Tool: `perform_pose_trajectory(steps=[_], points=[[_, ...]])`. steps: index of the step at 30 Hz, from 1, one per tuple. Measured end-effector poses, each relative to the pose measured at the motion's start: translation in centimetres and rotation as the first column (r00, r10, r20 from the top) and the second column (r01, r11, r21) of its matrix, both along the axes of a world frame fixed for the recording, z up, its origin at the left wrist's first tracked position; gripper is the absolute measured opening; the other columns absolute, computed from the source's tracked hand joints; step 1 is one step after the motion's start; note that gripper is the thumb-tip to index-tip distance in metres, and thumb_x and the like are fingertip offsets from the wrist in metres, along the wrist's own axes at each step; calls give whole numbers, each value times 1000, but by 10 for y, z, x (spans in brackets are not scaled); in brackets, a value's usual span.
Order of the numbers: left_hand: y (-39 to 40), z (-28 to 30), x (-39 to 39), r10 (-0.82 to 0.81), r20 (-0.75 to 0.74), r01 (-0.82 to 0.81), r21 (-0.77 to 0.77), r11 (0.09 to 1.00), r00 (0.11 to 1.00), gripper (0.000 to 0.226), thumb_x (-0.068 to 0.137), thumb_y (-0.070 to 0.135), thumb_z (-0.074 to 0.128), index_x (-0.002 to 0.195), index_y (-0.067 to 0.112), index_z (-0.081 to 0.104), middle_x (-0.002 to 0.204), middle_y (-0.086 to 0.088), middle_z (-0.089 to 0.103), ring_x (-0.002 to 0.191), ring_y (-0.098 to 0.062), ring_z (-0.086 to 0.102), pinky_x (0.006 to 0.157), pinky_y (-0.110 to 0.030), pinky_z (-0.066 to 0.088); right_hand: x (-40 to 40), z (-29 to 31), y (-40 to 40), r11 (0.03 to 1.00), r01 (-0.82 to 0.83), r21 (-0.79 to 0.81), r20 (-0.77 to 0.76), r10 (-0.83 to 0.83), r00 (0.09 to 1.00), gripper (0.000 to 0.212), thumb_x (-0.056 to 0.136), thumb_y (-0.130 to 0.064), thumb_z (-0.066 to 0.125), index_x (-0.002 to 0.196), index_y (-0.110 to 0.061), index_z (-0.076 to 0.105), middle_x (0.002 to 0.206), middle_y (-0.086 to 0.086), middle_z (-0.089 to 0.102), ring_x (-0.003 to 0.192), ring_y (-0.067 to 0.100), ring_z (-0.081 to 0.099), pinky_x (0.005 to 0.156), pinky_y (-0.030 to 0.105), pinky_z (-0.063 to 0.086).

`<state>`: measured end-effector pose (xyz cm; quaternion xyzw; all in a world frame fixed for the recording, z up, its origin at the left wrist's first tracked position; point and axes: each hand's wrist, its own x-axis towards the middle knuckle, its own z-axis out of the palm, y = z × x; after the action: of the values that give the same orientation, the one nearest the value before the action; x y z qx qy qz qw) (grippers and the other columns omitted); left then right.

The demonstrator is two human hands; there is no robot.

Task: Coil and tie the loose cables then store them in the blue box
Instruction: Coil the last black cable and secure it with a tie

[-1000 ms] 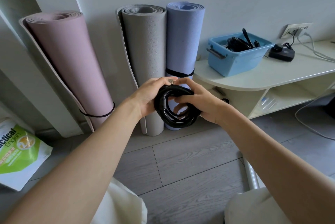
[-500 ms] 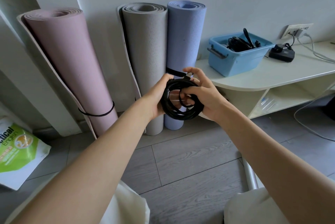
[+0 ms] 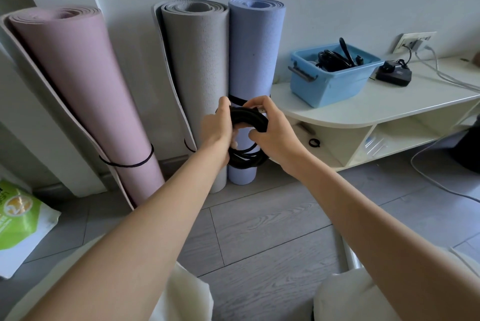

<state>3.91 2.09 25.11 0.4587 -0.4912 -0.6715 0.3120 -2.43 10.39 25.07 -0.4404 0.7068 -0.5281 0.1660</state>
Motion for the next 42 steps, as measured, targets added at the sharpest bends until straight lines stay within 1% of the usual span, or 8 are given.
perform_pose_trajectory(steps=[7, 13, 18, 23, 26, 32, 37, 42], points=[[1, 2, 0, -61, 36, 64, -102, 993, 998, 32, 82, 31, 47, 56, 13, 48, 41, 1, 45, 29, -11, 29, 38, -17, 24, 1, 2, 4, 1000, -3, -12, 327, 7, 945, 32, 82, 12, 52, 108, -7, 53, 80, 0, 57, 67, 16, 57, 69, 37, 55], [2, 3, -2, -80, 88, 93, -146, 985, 993, 36, 82, 36, 50, 54, 13, 51, 37, 2, 48, 38, -16, 37, 40, -19, 30, 1, 7, 7, 1000, 2, -10, 449, 3, 894, 24, 81, 15, 49, 97, -3, 57, 59, 11, 52, 46, 18, 50, 45, 22, 45], [12, -4, -11, -157, -196, 187, 145, 972, 968, 36, 83, 48, 61, 77, 13, 63, 53, 0, 55, 48, -13, 55, 64, -29, 53, -9, 2, 3, 944, 326, -47, 576, -241, 781, 21, 83, 11, 43, 85, -6, 55, 57, 7, 50, 45, 12, 46, 46, 20, 43], [18, -3, -14, 120, -173, -84, 201, 976, 978, 46, 86, 46, 55, 57, 11, 53, 42, 4, 37, 32, -11, 38, 50, -22, 41, 1, -13, -9, 946, 323, -18, 312, -302, 901, 32, 80, 4, 41, 85, -23, 56, 75, 10, 63, 70, 24, 64, 70, 39, 53], [10, -1, -14, 114, -87, -109, 61, 992, 990, 43, 88, 36, 50, 52, 12, 47, 31, 8, 32, 24, -7, 25, 40, -17, 27, -4, -17, -9, 966, 253, 56, 169, -259, 951, 28, 82, 2, 42, 102, -14, 54, 94, 18, 62, 90, 34, 62, 74, 40, 50], [-3, -1, -4, -278, 27, 276, 39, 960, 960, 35, 93, 26, 41, 64, 9, 49, 36, 4, 41, 29, -7, 33, 36, -14, 34, -24, -21, 0, 950, 173, 258, -73, -160, 984, 17, 84, -2, 45, 100, 1, 49, 101, 24, 55, 98, 33, 51, 64, 29, 35], [-6, 13, 15, -599, -46, 600, 112, 792, 800, 42, 87, 54, 51, 93, 15, 65, 63, 0, 63, 38, -6, 46, 50, -18, 47, -31, -13, 9, 958, 71, 278, -316, 21, 949, 17, 87, 2, 47, 103, 2, 53, 98, 10, 42, 86, 31, 52, 54, 11, 37], [2, -3, 7, -520, 194, 522, 45, 852, 832, 42, 78, 56, 64, 76, 14, 63, 58, -1, 51, 35, -9, 29, 43, -18, 37, -21, -25, 14, 934, 22, 356, -531, 184, 827, 40, 87, 6, 43, 127, 3, 44, 111, 17, 41, 91, 36, 53, 82, 37, 46]])
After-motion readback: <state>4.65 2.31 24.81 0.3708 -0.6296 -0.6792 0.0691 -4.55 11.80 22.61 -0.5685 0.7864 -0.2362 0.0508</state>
